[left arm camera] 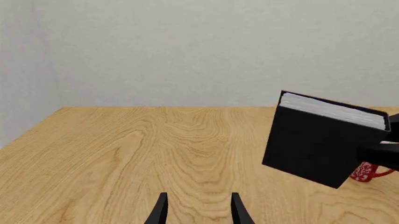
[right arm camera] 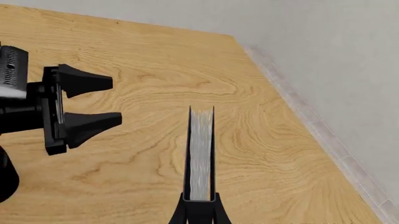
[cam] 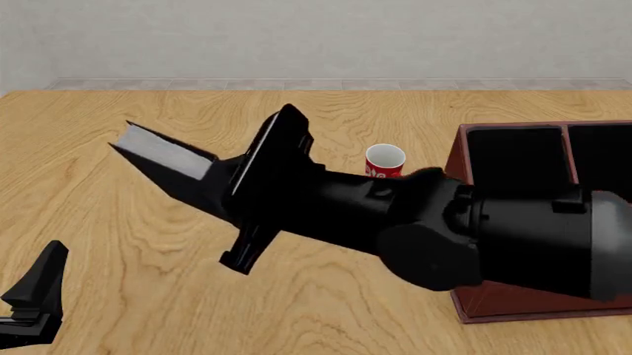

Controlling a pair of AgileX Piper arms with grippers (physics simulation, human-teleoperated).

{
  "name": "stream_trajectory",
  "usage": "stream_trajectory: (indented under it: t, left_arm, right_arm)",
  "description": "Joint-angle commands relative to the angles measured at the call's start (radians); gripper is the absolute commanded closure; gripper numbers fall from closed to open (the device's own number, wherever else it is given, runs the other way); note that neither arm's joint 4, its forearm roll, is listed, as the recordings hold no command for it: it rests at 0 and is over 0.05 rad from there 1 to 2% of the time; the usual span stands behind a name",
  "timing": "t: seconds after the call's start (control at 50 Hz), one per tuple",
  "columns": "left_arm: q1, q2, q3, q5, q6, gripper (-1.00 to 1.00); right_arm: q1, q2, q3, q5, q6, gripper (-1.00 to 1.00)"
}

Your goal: Pick up the book and place it in the left compartment of the caddy.

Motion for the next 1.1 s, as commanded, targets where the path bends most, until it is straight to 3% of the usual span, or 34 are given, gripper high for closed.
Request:
stream_trajectory:
  t: [0.02,0.24,0.76,1.1]
  left_arm:
    - [0.000,0.000,0.000,0.000,0.000,-1.00]
    - [0.000,0.000,0.000,0.000,0.000,-1.00]
    - [0.000,0.000,0.000,0.000,0.000,-1.00]
    - [0.000,0.000,0.000,0.000,0.000,-1.00]
  right_arm:
    - [-0.008,-0.069,-0.031,0.087,-0.017,1.00]
    - [-0.029,-0.116,-0.078,0.210,-0.015,1.00]
    - [-0.073,-0.168,-0.233,0.471,0.061,1.00]
    - [-0.115,-0.230,-0.246,0.543,0.084,1.00]
